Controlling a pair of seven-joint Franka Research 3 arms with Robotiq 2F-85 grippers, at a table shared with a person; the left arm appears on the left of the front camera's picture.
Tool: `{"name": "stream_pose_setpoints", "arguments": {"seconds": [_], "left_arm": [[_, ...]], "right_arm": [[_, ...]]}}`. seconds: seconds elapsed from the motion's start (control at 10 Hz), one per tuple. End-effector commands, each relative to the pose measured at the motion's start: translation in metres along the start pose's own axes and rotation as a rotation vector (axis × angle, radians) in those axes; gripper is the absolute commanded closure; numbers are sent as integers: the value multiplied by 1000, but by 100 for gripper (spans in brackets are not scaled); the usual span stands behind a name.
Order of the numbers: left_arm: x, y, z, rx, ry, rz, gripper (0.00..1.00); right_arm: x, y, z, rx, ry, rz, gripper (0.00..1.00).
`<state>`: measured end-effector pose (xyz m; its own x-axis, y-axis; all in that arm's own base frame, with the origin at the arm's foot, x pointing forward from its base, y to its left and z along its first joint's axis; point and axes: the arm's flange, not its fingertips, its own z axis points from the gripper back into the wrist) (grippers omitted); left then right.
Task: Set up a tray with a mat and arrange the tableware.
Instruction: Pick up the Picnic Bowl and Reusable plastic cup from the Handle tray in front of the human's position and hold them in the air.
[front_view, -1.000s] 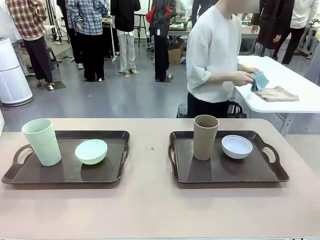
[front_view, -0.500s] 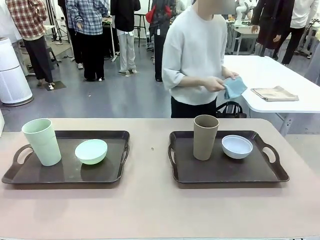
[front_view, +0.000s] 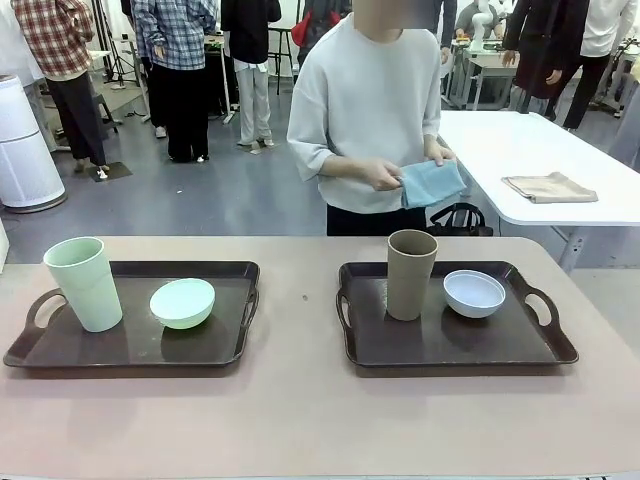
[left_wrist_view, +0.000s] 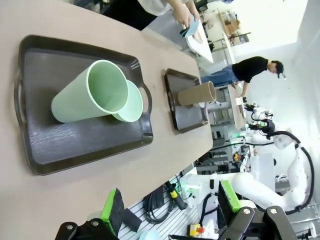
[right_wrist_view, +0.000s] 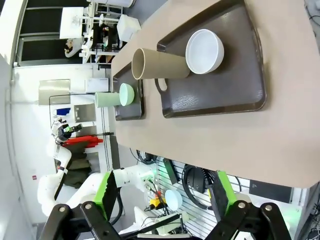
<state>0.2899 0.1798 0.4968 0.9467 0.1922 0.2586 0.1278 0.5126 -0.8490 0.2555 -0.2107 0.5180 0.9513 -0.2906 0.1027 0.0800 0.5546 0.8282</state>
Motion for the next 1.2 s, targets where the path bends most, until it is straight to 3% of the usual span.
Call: {"name": "stream_pose_setpoints", "arguments": {"seconds": [0.0,0.1,1.1], "left_arm": [[-1,-3,3,12,-4,-35,0],[0,0,0,0,0,0,0],[0,0,0,0,0,0,0]], "right_arm": [[-2,1,-3,-48,-15,13,0],[0,0,0,0,0,0,0],[0,0,0,0,0,0,0]]}}
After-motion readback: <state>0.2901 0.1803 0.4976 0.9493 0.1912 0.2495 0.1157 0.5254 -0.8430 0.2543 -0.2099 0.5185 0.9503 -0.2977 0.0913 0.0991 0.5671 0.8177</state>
